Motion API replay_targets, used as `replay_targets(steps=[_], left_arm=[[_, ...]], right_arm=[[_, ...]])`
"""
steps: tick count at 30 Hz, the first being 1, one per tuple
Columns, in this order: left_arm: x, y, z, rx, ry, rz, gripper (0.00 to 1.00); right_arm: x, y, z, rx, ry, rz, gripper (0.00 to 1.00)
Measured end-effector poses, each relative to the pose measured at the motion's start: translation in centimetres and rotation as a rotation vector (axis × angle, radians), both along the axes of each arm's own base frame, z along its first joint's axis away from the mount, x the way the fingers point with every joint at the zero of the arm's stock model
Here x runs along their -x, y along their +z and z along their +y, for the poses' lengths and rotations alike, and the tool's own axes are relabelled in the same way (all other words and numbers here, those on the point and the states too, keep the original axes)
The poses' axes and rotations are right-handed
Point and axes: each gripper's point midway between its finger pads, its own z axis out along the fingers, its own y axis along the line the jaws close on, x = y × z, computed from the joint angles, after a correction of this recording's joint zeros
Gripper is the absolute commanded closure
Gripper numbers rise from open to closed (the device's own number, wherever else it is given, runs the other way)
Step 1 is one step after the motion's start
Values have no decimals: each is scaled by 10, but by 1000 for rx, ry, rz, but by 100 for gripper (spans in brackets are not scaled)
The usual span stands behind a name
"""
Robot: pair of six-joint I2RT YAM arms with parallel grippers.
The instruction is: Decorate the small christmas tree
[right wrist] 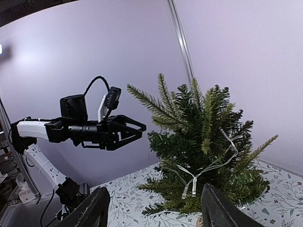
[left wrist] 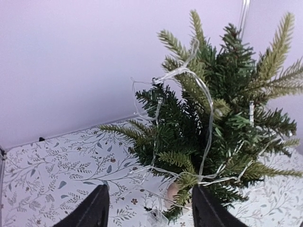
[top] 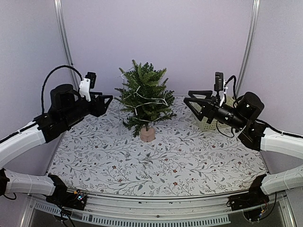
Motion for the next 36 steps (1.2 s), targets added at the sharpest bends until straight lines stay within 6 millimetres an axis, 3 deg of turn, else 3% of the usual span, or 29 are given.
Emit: replay_targets(steps=[3, 8, 15, 18, 21, 25, 30, 32, 36], left_arm=[[5, 5, 6, 19, 10, 4, 2], [1, 4, 25, 51, 73, 66, 1], [-29, 34, 66, 163, 172, 111, 1], [-49, 28, 82, 207, 193, 155, 1], [-70, 8, 87, 217, 191, 222, 1], [-91, -14, 79, 202, 158, 294, 1], [-109, -19, 71, 197, 132, 336, 1], [-111, -22, 71, 195, 135, 352, 1], [-109, -30, 74, 187, 153, 393, 1]], right_arm=[[-15, 0, -16, 3, -59, 12, 30], [-42, -1, -51, 13, -186, 49, 28], [-91, -2, -115, 43, -407, 128, 27], [-123, -2, -150, 59, -525, 176, 28], [-159, -18, -179, 96, -627, 244, 29], [-220, -68, -211, 195, -736, 392, 33], [-284, -139, -234, 322, -794, 590, 36], [-301, -172, -238, 372, -801, 678, 37], [-311, -230, -243, 474, -803, 858, 38]])
